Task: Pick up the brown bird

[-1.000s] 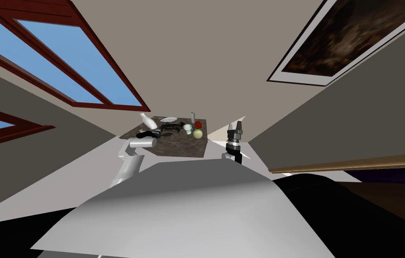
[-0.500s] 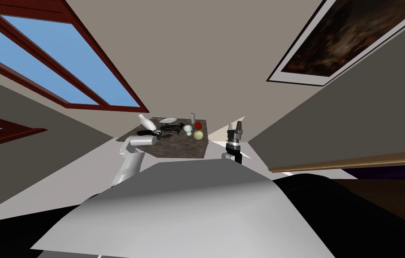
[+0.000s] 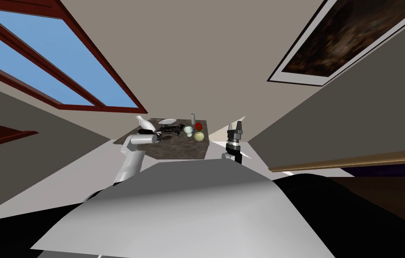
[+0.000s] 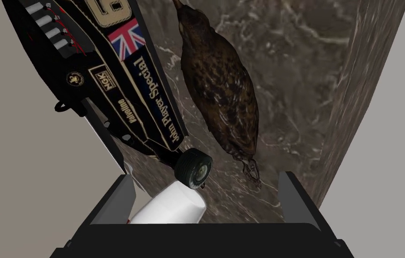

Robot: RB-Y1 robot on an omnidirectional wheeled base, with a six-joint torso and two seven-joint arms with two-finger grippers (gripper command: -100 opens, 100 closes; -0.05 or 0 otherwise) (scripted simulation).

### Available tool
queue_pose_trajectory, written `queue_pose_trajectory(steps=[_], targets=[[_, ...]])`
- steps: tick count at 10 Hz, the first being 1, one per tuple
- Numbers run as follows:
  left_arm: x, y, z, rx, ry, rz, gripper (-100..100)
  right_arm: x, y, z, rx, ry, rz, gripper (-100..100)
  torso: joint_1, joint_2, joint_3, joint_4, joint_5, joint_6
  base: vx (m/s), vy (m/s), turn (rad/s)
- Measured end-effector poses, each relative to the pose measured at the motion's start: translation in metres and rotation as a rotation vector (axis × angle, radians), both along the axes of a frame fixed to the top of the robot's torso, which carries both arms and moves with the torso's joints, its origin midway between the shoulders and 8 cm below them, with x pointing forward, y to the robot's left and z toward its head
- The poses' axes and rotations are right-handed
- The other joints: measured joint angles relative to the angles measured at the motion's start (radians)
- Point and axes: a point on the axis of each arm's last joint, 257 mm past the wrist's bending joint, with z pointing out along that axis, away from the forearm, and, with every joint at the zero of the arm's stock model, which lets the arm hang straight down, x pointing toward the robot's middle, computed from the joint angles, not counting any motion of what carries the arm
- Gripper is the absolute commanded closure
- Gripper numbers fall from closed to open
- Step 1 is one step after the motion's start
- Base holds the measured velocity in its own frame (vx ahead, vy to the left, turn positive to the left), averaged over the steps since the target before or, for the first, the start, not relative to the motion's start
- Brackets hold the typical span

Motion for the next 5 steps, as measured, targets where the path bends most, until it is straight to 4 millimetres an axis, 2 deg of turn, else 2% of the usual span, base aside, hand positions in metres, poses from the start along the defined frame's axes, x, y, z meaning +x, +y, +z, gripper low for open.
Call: queue_pose_trajectory(steps=[5], targets=[[-0.014,-0.009,-0.024,-0.071,0.122,0.023,-100,0.0,0.0,0.0,0.0,0.0,0.0,0,0.0,0.0,0.0,0.0,0.0,0.0,0.046,0.043,-0.037]])
